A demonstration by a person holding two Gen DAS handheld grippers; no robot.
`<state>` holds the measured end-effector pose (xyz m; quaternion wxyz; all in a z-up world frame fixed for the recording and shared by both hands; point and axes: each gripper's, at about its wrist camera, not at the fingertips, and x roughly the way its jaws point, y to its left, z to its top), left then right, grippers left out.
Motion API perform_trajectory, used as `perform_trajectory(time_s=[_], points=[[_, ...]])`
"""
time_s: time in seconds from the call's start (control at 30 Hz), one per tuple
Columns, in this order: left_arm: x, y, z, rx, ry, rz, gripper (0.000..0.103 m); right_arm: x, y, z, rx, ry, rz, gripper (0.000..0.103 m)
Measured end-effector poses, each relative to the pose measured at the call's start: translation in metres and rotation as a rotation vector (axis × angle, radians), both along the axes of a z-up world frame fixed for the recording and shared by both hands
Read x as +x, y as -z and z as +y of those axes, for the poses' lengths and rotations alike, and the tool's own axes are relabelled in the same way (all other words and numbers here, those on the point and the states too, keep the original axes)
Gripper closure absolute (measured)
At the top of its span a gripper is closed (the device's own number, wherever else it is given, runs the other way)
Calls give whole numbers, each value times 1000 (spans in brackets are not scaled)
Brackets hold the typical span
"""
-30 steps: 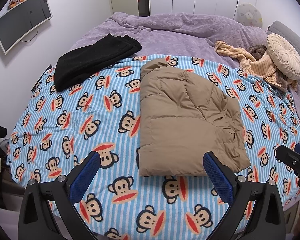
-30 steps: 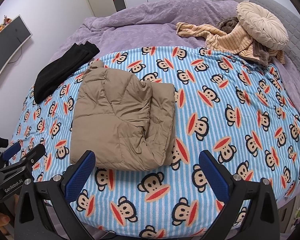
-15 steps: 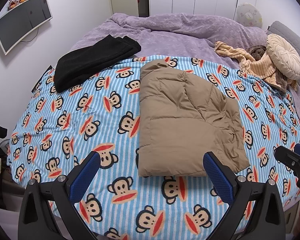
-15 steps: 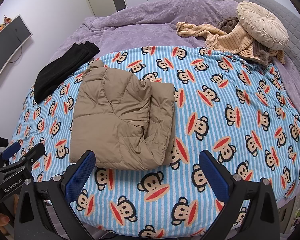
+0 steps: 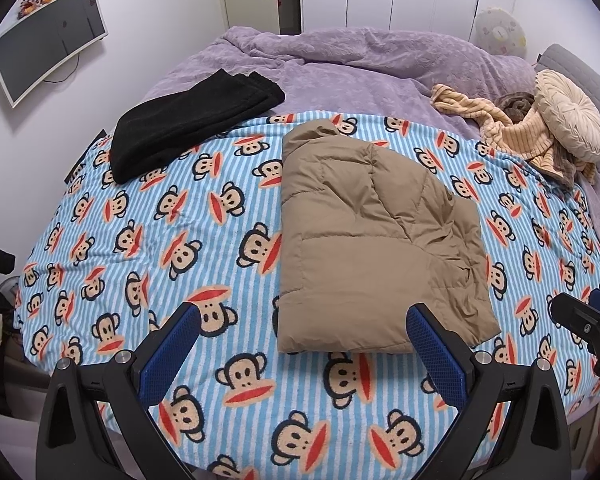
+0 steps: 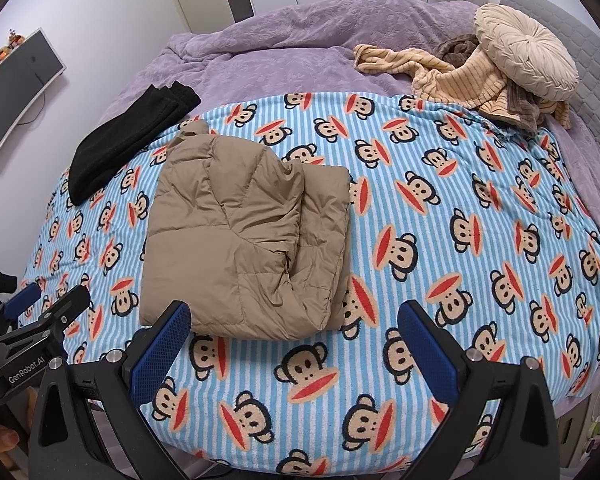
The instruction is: Fold large clothes
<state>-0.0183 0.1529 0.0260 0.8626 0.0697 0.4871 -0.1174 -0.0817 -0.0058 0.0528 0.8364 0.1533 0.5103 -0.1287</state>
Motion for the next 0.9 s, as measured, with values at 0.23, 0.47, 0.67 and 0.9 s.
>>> perform_trajectory(time_s=[0.23,0.47,0.67,0.9], points=[[-1,1,0,7,-8,-4,0,0,0,0,1,0,1,0],[-1,1,0,5,-8,-4,0,0,1,1,1,-1,1,0],[-1,1,-1,-3,-24,2,0,1,1,2,1,3,2,0],[-3,-6,-7,-12,-7,-30,0,0,1,1,2,3,2,0]])
